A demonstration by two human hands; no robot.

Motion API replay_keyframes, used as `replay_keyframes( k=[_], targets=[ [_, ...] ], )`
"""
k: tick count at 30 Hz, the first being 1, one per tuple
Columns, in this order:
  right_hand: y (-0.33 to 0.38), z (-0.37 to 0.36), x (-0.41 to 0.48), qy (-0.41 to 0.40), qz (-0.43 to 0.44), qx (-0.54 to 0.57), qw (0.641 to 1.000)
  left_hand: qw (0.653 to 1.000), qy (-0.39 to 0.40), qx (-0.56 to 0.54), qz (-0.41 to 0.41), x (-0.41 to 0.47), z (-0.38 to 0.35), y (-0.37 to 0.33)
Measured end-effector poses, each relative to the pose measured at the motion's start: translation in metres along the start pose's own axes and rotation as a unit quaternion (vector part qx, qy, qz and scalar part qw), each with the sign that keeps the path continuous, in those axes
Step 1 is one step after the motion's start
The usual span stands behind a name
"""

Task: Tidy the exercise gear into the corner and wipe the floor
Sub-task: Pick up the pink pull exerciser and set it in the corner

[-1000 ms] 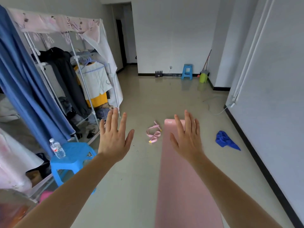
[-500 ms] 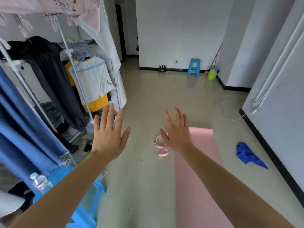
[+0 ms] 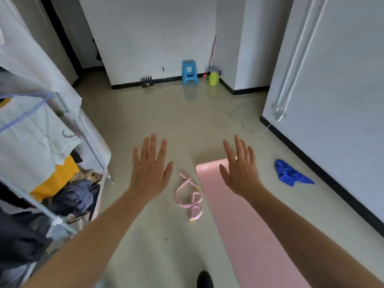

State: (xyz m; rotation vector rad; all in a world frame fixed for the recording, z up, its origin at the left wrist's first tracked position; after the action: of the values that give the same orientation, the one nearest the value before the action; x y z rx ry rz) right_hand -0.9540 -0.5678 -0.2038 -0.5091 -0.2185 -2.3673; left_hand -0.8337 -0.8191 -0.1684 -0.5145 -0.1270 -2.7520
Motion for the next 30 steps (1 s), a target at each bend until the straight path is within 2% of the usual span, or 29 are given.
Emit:
replay_keyframes(
  k=[7, 12, 16, 20, 25, 27, 30],
  targets=[
    [-0.077, -0.127, 0.107, 0.078, -0.134, -0.015, 0.988, 0.989, 0.08, 0.012, -0.127, 0.185, -0.141, -0.023],
    [-0.117, -0.171, 0.211, 0.1, -0.206, -0.009, 0.973, 0.978, 0.08, 0.019, -0.19, 0.333, -0.182, -0.033],
    [-0.135, -0.194, 0.281, 0.123, -0.224, 0.0, 0.967, 0.974, 0.071, -0.006, -0.214, 0.426, -0.205, -0.029],
    [-0.158, -0.231, 0.324, 0.11, -0.258, -0.016, 0.96, 0.965, 0.096, -0.017, -0.242, 0.513, -0.267, -0.034],
    [-0.171, -0.296, 0.332, 0.116, -0.388, -0.038, 0.914, 0.933, 0.169, -0.044, -0.315, 0.582, -0.381, -0.07],
    [-0.165, -0.329, 0.324, 0.131, -0.46, -0.025, 0.878, 0.908, 0.219, -0.06, -0.351, 0.592, -0.428, -0.084],
    [-0.151, -0.392, 0.313, 0.155, -0.511, -0.015, 0.845, 0.873, 0.266, -0.056, -0.405, 0.597, -0.504, -0.094]
  ],
)
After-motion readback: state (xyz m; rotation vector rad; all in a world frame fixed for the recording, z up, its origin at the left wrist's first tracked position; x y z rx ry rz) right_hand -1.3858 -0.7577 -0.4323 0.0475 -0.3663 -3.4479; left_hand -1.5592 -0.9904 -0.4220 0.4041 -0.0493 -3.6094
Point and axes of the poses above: each hand's wrist, its own x-axis towards the middle knuckle, its own z-axis out of the back of the hand, y = z × x, the point moved 1 cm from there along x, towards the middle knuckle, and after that the axes turned 8 degrees about z, right-handed, at the moved point
